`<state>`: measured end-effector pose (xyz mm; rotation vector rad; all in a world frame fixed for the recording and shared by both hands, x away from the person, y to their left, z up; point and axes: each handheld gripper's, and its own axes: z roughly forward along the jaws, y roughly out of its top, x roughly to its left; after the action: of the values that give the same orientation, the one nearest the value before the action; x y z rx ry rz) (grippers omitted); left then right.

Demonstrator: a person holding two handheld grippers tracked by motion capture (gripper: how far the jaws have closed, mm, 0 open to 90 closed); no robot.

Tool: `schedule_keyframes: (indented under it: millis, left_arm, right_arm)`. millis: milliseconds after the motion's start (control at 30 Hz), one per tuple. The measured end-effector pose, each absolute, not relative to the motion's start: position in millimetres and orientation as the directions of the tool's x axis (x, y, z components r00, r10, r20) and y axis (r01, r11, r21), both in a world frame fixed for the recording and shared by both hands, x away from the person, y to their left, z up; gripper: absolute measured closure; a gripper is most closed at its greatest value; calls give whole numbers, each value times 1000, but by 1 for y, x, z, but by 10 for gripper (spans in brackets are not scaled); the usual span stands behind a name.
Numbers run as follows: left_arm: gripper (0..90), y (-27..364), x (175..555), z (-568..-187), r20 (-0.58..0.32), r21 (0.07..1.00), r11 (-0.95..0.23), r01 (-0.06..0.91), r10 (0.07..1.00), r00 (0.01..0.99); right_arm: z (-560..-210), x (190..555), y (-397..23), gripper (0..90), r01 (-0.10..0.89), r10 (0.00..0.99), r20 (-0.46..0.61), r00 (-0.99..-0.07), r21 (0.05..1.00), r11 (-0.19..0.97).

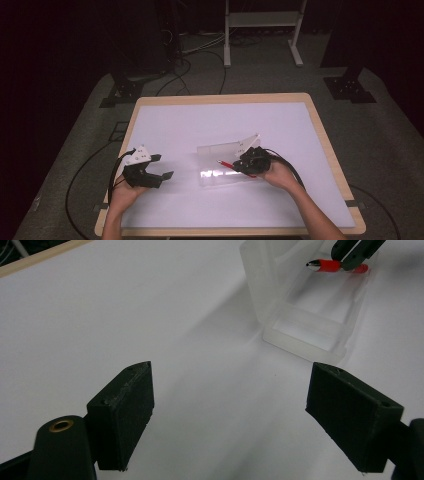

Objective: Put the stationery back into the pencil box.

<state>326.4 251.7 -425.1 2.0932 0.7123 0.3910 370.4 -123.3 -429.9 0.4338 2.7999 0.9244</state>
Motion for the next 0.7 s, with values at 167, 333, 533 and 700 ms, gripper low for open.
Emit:
schedule_keyframes:
  millis: [167, 333, 533, 700]
  left_arm:
    - [186, 252, 326, -424, 14, 821, -456, 345, 618, 786]
    - [186, 253, 326, -424, 16, 821, -457, 343, 619, 785]
    - [186, 253, 326, -424, 11, 818, -458, 347, 617, 787]
    - [186, 253, 326, -424, 10, 820, -456, 347, 617, 787]
  right_arm:
    - [-432, 371, -121, 788, 219, 310, -55, -949, 591, 776]
    - [-436, 372, -119, 788, 221, 300, -46, -953, 573, 790]
    - [-440, 374, -119, 788, 225, 294, -32, -955, 568, 791]
    - [-445, 374, -119, 788, 230, 296, -27, -955, 565, 792]
